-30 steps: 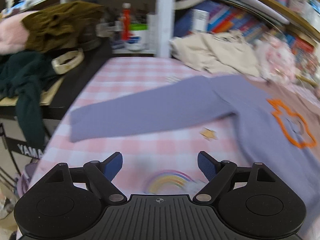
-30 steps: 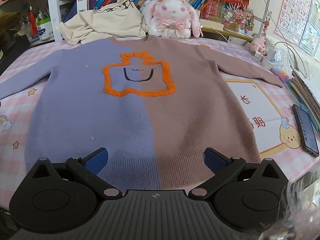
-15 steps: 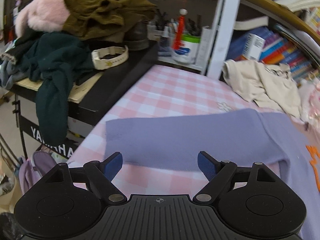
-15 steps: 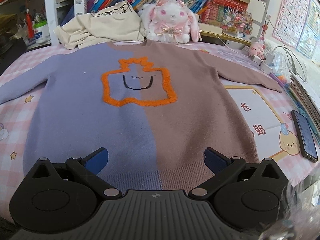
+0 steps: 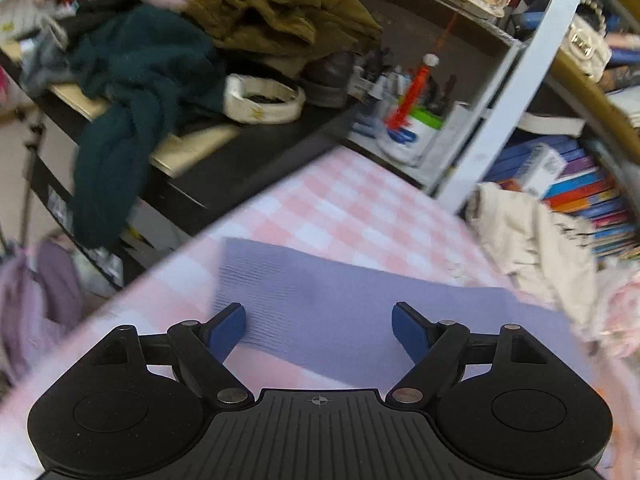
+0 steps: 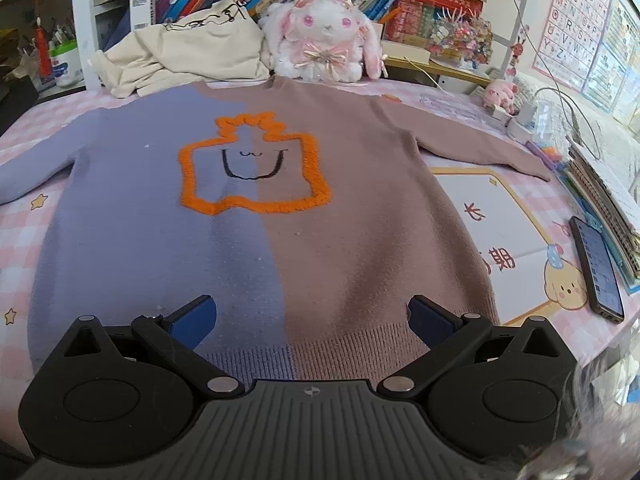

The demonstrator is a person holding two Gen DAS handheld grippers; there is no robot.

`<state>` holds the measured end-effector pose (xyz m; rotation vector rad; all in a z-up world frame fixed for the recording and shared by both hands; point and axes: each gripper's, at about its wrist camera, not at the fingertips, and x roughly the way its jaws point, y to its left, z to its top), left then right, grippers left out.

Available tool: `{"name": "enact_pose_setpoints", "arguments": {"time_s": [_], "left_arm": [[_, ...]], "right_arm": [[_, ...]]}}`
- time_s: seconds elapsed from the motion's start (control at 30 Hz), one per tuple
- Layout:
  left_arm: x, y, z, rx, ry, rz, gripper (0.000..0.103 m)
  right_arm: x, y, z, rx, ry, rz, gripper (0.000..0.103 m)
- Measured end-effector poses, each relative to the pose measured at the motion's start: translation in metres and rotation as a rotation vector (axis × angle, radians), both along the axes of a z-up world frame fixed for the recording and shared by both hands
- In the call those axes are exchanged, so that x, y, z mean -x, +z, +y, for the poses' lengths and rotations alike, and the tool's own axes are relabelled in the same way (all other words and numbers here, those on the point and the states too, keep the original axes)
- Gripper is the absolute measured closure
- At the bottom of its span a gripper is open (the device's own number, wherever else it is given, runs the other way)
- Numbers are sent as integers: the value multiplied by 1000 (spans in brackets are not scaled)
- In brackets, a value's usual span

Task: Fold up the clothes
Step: 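Grasp the lavender sleeve cuff with the left gripper and lift it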

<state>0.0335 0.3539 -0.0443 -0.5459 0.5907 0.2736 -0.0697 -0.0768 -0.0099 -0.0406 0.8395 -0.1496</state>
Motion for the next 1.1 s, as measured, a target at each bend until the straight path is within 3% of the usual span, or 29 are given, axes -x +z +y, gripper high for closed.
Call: {"name": "enact_pose_setpoints", "arguments": {"time_s": [0.07, 0.17, 0.27, 0.33, 0.53, 0.67, 1.03, 1.1], "left_arm": [[-2, 0, -7, 13, -22, -5, 22], [-1, 2, -14, -37, -20, 8, 22], [8, 6, -8, -109, 40, 3, 22], [10, 5, 2, -117, 66, 15, 22], [9, -2, 16, 34, 94, -8, 23], [1, -6, 9, 177, 28, -57, 24], [-11, -12, -4, 309, -72, -80, 23], [-14, -12, -10, 304, -104, -72, 23]], "right_arm": [[0, 0, 0, -2, 2, 2, 0], [-1, -1, 2, 1, 13, 1, 0], [0, -1, 3, 6, 23, -2, 0], [0, -1, 2, 5, 19, -1, 0], [1, -1, -1, 0, 8, 5, 0], [1, -1, 1, 6, 12, 4, 0], [2, -2, -2, -1, -4, 10, 0], [1, -2, 0, -2, 2, 12, 0]]}}
